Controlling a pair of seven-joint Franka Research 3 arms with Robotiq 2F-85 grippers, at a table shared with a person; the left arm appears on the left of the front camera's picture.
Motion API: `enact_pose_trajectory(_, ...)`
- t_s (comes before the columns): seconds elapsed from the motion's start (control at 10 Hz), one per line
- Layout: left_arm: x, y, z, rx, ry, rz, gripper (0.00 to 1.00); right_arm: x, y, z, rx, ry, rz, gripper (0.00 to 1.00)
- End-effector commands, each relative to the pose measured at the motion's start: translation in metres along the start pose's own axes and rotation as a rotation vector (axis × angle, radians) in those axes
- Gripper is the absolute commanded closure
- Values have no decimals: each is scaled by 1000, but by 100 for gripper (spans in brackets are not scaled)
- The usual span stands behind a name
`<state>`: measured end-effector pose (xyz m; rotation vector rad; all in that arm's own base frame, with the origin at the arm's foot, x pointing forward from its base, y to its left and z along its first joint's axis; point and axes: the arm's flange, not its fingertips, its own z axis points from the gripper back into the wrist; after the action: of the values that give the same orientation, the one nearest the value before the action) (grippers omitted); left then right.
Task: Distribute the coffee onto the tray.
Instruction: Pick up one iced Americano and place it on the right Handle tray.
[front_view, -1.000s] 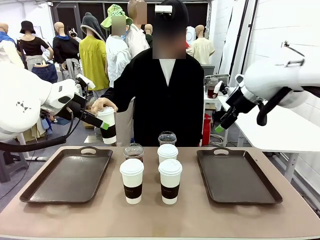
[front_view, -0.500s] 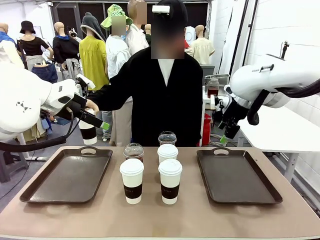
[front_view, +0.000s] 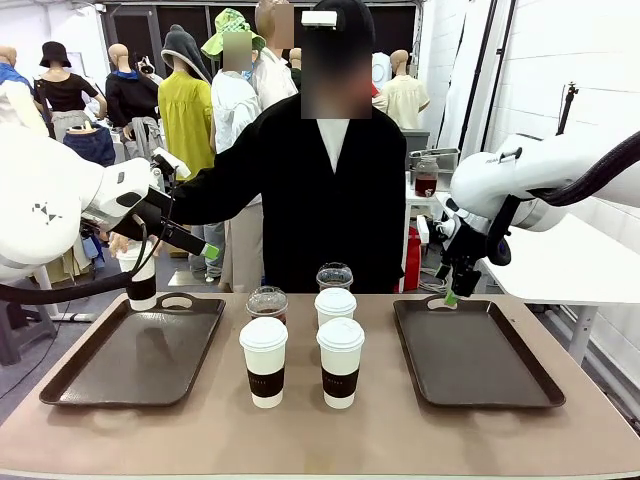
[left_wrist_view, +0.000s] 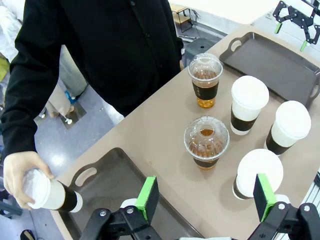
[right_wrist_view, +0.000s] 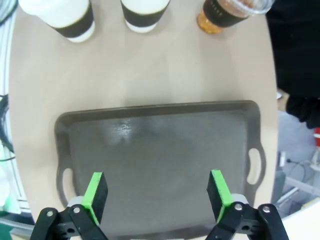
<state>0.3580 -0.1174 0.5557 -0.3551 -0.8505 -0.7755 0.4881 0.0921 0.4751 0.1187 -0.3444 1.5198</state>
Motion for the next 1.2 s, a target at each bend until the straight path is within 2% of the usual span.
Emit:
enact_pose_trajectory(0.0, -1, 1, 1, -13, 2, 4, 0, 3, 1, 5, -8, -13, 8, 0)
enact_pose_trajectory(0.3, -1, 1, 1, -13, 2, 4, 0, 3, 1, 3, -7, 3, 5, 0)
enact_pose_trajectory(0.5, -1, 1, 1, -13, 2, 4, 0, -7, -30, -18, -15, -135, 38, 0)
enact_pose_trajectory(0.7, -1, 1, 1, -13, 2, 4, 0, -16, -54, -40, 0, -242, 8, 0)
enact_pose_trajectory(1.1, -1, 1, 1, -13, 2, 4, 0, -41, -72, -93, -35, -501, 4, 0)
